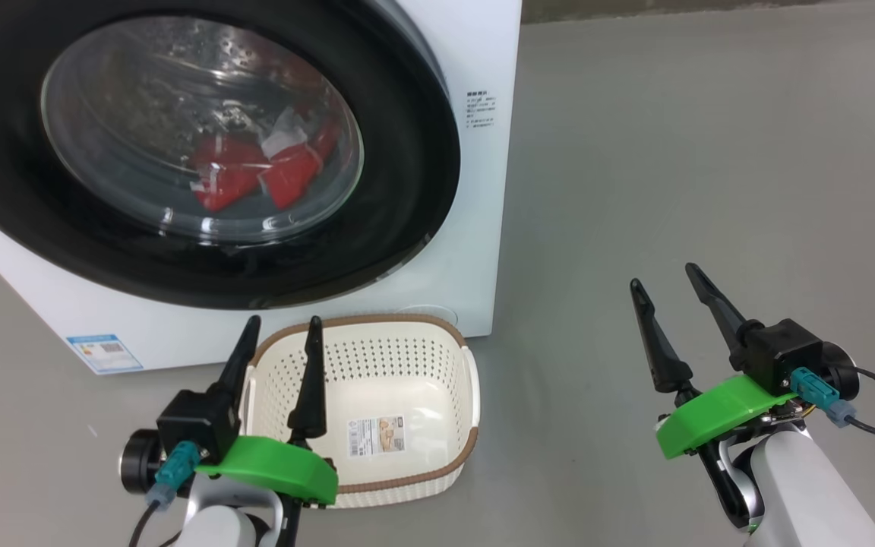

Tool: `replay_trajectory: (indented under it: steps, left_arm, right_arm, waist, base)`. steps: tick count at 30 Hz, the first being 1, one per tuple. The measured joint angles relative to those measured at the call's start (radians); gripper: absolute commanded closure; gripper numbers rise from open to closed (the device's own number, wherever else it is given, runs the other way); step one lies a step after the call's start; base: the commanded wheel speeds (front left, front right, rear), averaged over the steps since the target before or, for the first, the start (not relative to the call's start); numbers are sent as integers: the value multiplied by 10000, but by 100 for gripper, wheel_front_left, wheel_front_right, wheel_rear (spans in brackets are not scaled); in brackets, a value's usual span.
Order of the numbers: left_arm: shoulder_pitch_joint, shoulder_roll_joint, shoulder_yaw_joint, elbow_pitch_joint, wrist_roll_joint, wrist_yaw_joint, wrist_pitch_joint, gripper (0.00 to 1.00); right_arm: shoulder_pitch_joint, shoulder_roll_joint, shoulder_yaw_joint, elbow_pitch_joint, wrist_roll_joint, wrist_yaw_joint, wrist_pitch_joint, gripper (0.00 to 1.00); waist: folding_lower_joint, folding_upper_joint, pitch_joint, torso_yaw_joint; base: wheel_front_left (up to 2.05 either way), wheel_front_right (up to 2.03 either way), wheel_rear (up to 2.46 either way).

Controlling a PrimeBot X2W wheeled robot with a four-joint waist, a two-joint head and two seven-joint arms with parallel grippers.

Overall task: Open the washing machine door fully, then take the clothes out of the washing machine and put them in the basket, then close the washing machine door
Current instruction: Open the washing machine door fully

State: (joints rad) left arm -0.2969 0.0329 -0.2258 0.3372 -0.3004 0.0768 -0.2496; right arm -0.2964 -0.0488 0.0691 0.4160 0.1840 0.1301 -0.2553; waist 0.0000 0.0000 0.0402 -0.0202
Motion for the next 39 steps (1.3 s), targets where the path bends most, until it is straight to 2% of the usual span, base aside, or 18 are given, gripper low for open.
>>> replay_trajectory:
  steps: [1,2,4,7,12,13,18,20,22,23,24,39]
  left_arm:
    - [0,2,-2,-36,0,-44,0,0]
    - [0,2,-8,-67,0,-61,0,0]
    - [-1,2,-13,-130,4,-67,0,0]
    - [-41,4,-13,-293,17,-69,0,0]
    - [-217,6,-6,-654,63,-69,0,0]
    - [-226,6,-8,-775,100,-69,-2,0]
    - [-373,8,-13,-1129,109,-69,-2,0]
    - [-396,8,-13,-1200,121,-69,-2,0]
    - [-456,8,-23,-1438,211,-71,-2,0]
    - [-456,8,-23,-1438,211,-71,-2,0]
    - [-561,10,-23,-1580,245,-73,-2,0]
    - [-1235,8,-119,-2322,458,-56,-46,0]
  right_arm:
    - [0,-2,-4,-40,0,0,0,64]
    - [0,-2,-8,-81,0,0,0,100]
    - [-3,-2,-15,-161,75,0,0,100]
    - [-145,-4,-23,-182,892,0,0,100]
    - [-731,-23,79,73,3016,0,0,100]
    - [-951,-27,153,184,3793,0,0,100]
    - [-1684,-42,428,401,5708,0,0,100]
    - [-1845,-48,479,420,5963,0,0,100]
    - [-2359,-61,631,418,7114,0,48,100]
    - [-2359,-61,631,418,7114,0,48,100]
    - [-2684,-65,663,364,7741,0,249,100]
    - [-4421,-562,663,-324,10468,0,2610,100]
  waist:
    - [0,0,30,11]
    - [0,0,62,23]
    - [0,0,140,52]
    - [0,0,295,95]
    - [0,0,587,188]
    - [0,0,710,232]
    - [0,0,1084,351]
    - [0,0,1172,374]
    - [0,0,1457,441]
    - [0,0,1457,441]
    - [0,0,1669,484]
    - [0,0,3320,845]
  base:
    - [0,0,0]
    - [0,0,0]
    - [0,0,0]
    - [0,0,0]
    - [0,0,0]
    - [0,0,0]
    - [0,0,0]
    - [0,0,0]
    - [0,0,0]
    - [0,0,0]
    - [0,0,0]
    - [0,0,0]
